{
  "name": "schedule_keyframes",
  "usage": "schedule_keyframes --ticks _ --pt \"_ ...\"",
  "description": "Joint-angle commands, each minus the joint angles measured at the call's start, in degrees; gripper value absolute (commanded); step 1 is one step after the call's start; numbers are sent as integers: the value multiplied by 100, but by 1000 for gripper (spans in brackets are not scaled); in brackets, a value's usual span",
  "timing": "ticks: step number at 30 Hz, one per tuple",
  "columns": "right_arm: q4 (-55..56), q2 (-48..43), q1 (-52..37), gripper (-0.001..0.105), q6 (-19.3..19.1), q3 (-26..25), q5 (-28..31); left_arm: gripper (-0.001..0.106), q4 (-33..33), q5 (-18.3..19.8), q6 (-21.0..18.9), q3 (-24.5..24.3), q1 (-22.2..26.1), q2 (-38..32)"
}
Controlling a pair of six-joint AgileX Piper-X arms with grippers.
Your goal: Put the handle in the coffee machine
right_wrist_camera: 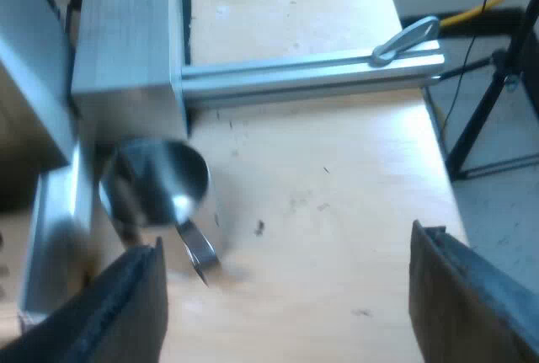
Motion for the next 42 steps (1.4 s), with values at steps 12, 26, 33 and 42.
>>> schedule_keyframes --ticks 12,26,33,42 --pt "1256 -2271 -22 63 -292 40 344 77 627 -350 -212 1446 479 -2140" --pt "1590 -3298 -22 63 -602 -33 690 77 2539 -381 -201 1441 621 -3278" --pt "1122 -3297 -11 63 -756 87 593 77 1688 -381 -201 1656 620 -3264" --pt "330 -3287 0 63 -944 862 531 77 421 -381 -201 2260 620 -3265"
